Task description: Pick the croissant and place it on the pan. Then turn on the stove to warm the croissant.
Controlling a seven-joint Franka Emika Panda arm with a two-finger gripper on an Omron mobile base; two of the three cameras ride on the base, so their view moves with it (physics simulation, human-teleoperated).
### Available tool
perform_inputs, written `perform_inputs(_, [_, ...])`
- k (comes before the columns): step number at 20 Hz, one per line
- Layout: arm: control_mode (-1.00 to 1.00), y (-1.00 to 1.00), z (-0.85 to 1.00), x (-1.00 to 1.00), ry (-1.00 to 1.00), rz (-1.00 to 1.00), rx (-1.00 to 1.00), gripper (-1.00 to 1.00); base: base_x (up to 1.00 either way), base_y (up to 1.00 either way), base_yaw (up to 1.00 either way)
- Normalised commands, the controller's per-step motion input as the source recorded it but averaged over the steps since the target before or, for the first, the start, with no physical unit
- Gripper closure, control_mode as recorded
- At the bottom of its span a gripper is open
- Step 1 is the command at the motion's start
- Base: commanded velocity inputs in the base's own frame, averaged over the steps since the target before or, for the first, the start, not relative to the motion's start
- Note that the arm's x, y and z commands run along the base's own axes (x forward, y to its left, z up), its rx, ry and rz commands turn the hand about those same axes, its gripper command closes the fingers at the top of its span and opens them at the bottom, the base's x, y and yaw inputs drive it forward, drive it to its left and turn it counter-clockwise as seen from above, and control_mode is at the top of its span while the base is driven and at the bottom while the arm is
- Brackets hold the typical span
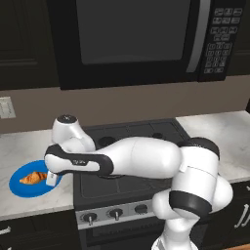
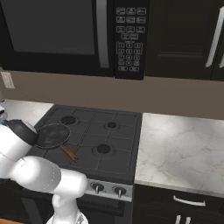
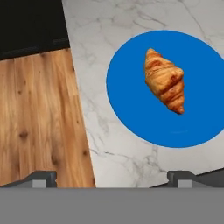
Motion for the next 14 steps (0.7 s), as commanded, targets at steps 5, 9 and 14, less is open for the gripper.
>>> perform_inputs(5, [-1.00, 0.01, -0.15, 0.07, -0.08, 0.00, 0.00, -1.00, 0.00, 0.00, 0.00])
perform_inputs(9, [-1.00, 0.04, -0.22, 0.19, -0.09, 0.00, 0.00, -1.00, 0.00, 0.00, 0.00])
perform_inputs(14, [-1.00, 0.12, -0.04, 0.27, -0.01, 0.00, 0.00, -1.00, 0.00, 0.00, 0.00])
